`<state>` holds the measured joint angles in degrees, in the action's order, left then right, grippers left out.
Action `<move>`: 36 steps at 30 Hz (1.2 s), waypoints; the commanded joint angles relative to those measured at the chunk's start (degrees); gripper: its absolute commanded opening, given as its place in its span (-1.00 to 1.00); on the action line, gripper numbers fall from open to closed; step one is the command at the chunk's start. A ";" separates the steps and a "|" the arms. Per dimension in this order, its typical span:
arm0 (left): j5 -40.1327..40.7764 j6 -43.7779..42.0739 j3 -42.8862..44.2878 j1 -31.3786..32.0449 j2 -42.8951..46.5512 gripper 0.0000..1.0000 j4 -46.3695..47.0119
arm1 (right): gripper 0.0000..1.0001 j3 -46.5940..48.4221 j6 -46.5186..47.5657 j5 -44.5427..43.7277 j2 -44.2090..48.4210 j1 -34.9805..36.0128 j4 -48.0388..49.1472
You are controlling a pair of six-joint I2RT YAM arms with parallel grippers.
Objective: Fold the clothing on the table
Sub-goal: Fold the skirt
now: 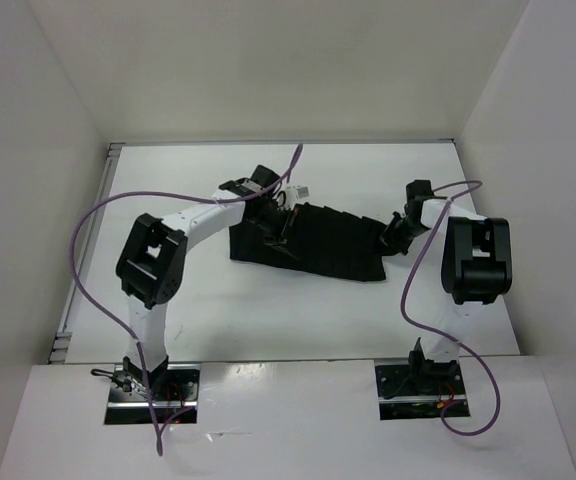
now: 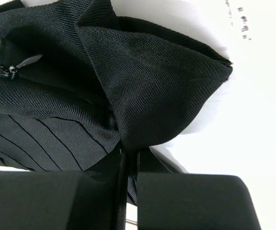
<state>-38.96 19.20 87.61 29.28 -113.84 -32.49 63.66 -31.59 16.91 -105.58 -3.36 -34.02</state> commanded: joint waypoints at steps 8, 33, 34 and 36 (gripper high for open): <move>5.21 1.45 5.37 2.28 -8.94 -0.99 -0.39 | -1.00 2.17 1.27 -1.00 1.17 1.60 0.62; 7.32 7.96 15.91 10.36 -25.37 -0.99 2.00 | -1.00 7.17 1.62 12.35 20.50 2.12 -6.06; 7.32 7.96 18.10 11.23 -25.90 -0.99 1.99 | -1.00 7.79 1.10 13.49 20.50 2.12 -6.06; 6.79 8.48 20.04 11.94 -27.30 -0.99 1.29 | -1.00 8.94 0.48 16.21 21.81 2.12 -6.06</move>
<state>-36.27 28.51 105.89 39.42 -136.73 -29.71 69.71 -30.15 26.76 -86.08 -1.96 -38.37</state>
